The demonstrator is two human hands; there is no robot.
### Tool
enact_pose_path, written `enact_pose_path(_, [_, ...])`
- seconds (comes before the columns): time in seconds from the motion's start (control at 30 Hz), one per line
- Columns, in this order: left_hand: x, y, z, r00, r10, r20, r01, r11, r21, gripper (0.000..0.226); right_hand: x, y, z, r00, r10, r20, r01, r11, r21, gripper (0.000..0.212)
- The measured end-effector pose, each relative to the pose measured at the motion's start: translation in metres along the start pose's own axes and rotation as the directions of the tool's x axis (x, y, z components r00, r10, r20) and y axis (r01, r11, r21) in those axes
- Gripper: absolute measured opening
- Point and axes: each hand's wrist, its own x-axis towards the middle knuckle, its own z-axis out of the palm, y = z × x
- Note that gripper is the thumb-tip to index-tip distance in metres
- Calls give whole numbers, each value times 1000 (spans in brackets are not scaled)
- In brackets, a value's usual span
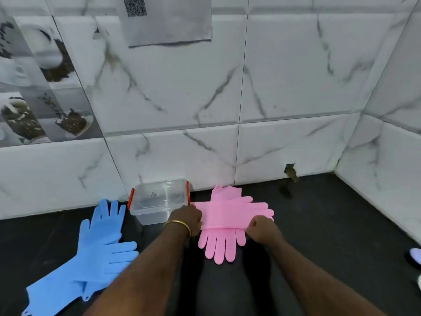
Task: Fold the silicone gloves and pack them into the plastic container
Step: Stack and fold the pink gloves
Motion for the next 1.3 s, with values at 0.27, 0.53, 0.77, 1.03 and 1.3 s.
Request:
enact_pose_path(0.27, [10,8,61,993,-20,115,6,993,121,47,8,24,24,990,-139,-32,140,990,7,19])
enact_pose_path(0.53, [16,12,28,995,49,-90,-36,990,139,42,8,36,35,970,-197,-139,207,976,61,19])
enact_pose_path(0.77, [27,38,-61,918,216,-332,-192,976,104,50,-8,20,52,929,75,-361,122,861,493,40])
enact_pose_path(1.03, [31,81,-149,918,169,-358,-286,909,-304,66,-36,-34,28,863,393,-318,23,598,801,48])
enact_pose_path(1.3, [-12,103,-213,995,53,-86,-99,349,-932,66,-86,-128,24,954,-150,-259,295,612,734,37])
